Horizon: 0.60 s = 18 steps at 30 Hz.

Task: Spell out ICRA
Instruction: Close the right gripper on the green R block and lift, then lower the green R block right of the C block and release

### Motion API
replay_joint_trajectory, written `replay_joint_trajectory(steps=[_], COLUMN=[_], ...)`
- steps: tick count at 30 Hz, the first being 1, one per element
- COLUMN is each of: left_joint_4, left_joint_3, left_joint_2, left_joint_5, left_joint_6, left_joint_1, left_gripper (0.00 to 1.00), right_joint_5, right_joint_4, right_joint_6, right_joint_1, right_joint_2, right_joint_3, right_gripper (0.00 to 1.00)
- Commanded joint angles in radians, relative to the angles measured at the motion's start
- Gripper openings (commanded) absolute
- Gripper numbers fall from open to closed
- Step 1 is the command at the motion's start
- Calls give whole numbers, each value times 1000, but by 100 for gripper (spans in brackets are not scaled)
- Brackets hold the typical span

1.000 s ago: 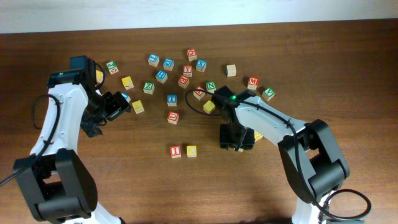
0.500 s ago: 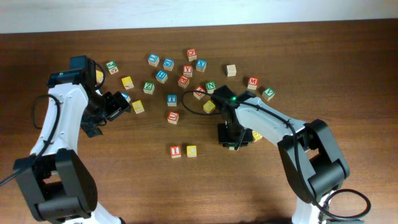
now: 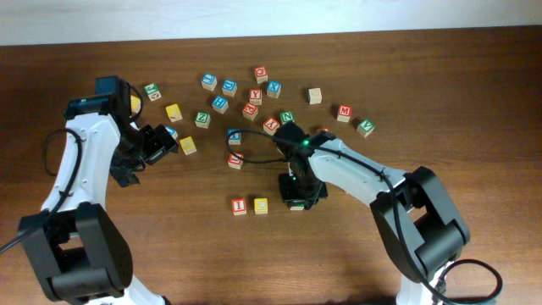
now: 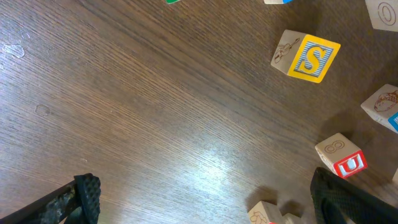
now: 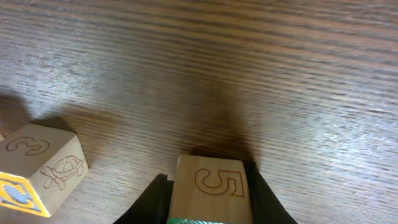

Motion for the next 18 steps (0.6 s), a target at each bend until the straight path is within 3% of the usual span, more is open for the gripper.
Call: replay_joint_trajectory(steps=[1, 16, 18], left_joint_4=[-1, -1, -1], left_joint_3=[-7, -7, -7], left_joint_2=[7, 7, 7], left_joint_5=[-7, -7, -7], left_joint_6=[-16, -16, -16], left_joint_1=[5, 5, 5], left_gripper=[99, 99, 99], right_joint_5=[31, 74, 54], right_joint_4=[9, 73, 73], right_joint_6=[27, 140, 140], right_joint_1=[18, 103, 105], right_joint_2=[-21, -21, -21], right_joint_3=[-2, -2, -2], right_gripper=[23, 24, 36])
